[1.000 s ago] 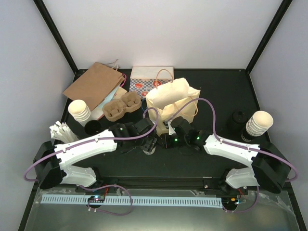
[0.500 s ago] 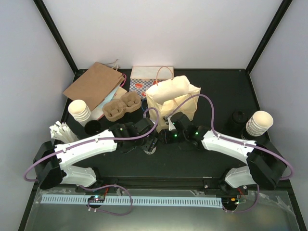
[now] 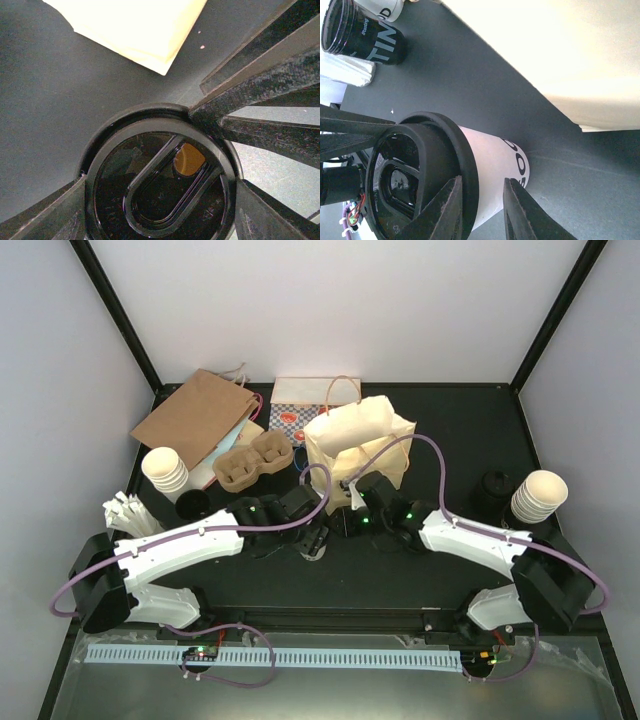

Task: Pack the takeout coffee

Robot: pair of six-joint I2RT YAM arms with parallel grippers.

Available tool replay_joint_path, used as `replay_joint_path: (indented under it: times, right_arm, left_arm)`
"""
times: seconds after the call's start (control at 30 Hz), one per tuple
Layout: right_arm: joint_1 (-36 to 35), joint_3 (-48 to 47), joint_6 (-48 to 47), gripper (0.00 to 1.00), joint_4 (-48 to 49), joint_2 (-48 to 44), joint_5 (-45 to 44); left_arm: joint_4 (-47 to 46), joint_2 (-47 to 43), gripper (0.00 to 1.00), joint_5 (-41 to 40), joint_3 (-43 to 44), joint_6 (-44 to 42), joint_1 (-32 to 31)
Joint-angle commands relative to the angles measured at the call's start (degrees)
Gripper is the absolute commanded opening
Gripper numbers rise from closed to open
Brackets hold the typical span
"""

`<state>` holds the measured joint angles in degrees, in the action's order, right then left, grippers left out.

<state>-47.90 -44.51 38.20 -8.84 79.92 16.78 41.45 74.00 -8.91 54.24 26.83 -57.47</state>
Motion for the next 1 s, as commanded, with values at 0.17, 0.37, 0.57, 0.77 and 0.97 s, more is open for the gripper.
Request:
replay_joint_path:
  times: [0.17,0.37,0.57,0.77,0.97]
  right_arm:
    - [-1.75,6.60,-0.99,0.24,-3.99,-4.89,-1.02]
    - [-3.62,6.78,-1.06,0.24,-5.71,-4.61,-2.71]
    - [-3.93,5.60,-2.24,0.28,-10.39,-13.31,-6.94]
    - [-3.88,4.08,-5.29,0.34,-14.18,-19.65,-9.10]
    - [-3.94,3.82,-7.60,0.37,-15.70,-22.80,-8.65]
  left_arm:
    - [-1.05,2.69,0.63,5.74,-0.59,-0.63,-0.54]
    - [-0.74,3.26,0.63,5.87,0.01,-0.81,-0.45]
    - [-0.49,3.27,0.63,5.90,-0.04,-0.63,-0.45]
    - [0.35,2.87,0.66,5.54,0.99,-0.63,-0.48]
    - [2.89,1.07,0.83,4.96,4.46,-0.59,-0.62]
